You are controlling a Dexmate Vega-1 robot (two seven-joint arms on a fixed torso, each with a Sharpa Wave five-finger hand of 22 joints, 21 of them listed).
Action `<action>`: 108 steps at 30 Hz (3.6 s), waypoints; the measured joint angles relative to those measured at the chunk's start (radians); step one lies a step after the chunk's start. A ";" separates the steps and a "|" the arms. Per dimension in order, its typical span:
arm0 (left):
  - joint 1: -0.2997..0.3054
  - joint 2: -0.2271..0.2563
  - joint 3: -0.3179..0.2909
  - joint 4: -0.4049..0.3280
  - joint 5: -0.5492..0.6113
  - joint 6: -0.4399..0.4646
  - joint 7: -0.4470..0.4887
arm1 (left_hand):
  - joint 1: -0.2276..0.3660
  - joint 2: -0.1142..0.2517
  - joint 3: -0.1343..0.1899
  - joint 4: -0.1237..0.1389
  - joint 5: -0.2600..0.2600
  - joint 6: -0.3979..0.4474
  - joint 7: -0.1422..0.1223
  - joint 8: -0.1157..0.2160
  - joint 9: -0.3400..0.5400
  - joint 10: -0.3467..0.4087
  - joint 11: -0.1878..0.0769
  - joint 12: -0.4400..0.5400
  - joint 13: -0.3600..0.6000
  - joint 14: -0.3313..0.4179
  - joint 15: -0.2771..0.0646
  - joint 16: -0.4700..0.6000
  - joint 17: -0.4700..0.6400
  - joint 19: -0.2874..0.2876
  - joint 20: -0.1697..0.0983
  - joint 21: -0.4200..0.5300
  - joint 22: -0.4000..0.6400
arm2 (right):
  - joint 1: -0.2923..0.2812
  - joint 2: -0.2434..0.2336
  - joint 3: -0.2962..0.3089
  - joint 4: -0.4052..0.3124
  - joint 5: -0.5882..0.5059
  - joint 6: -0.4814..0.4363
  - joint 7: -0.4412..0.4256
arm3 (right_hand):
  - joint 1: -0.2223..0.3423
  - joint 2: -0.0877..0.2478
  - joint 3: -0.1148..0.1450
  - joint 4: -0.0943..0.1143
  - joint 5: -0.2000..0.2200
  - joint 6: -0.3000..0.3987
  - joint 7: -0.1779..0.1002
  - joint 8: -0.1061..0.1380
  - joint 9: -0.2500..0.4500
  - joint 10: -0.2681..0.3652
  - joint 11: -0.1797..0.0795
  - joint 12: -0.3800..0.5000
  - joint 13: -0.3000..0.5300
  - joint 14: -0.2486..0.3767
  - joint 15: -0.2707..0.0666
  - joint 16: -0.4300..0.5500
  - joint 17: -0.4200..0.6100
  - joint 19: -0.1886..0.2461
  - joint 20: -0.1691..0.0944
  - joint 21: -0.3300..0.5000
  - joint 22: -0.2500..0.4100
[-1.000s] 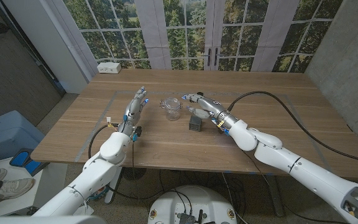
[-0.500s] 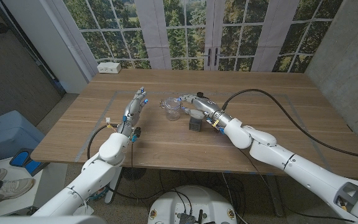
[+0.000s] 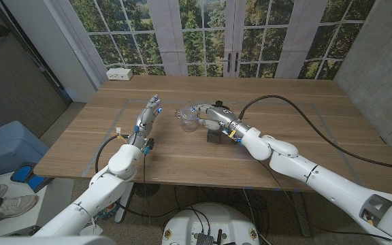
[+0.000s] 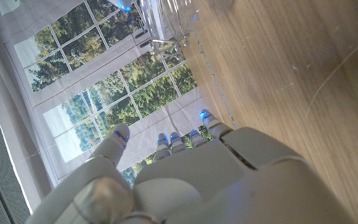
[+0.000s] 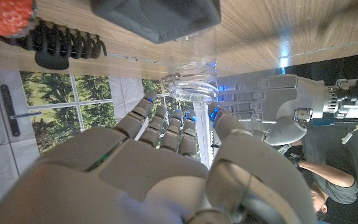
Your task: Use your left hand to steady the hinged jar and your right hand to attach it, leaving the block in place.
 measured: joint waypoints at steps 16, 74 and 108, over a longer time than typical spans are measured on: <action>-0.004 -0.003 0.002 0.009 -0.003 0.003 -0.002 | 0.003 0.003 -0.001 -0.007 0.000 0.000 0.000 0.000 0.000 0.000 0.000 0.000 0.000 0.000 0.000 0.000 0.000 0.004 0.004 0.000 0.000 | 0.035 0.014 -0.040 0.009 -0.066 -0.016 -0.005 | 0.095 -0.026 0.036 -0.056 0.044 -0.043 -0.018 -0.007 0.000 -0.028 -0.032 -0.007 0.000 -0.014 0.003 -0.012 -0.024 0.000 0.000 -0.008 -0.001; 0.027 0.085 0.101 -0.228 0.394 0.522 0.355 | 0.073 -0.050 -0.062 -0.139 -0.029 0.346 -0.029 0.016 0.005 0.216 -0.045 0.010 0.005 0.189 0.003 0.003 0.004 -0.015 0.050 -0.019 0.005 | 0.121 0.051 -0.152 0.108 -0.106 -0.087 0.126 | 0.107 -0.027 -0.007 -0.057 0.052 -0.037 -0.012 0.001 0.000 -0.023 -0.029 -0.007 -0.001 -0.031 -0.003 -0.025 -0.047 0.000 0.000 -0.013 -0.002; -0.110 0.169 0.215 -0.271 0.601 0.685 0.158 | -0.039 -0.018 -0.082 -0.074 -0.024 0.449 -0.042 0.015 0.005 0.299 -0.073 0.018 0.004 0.128 0.003 0.005 0.016 -0.092 0.056 -0.019 0.009 | 0.139 0.056 -0.166 0.142 -0.088 -0.082 0.128 | 0.107 -0.027 -0.025 -0.058 0.060 -0.037 -0.012 0.001 0.000 -0.026 -0.026 -0.010 -0.001 -0.032 -0.003 -0.025 -0.054 0.000 0.000 -0.019 -0.002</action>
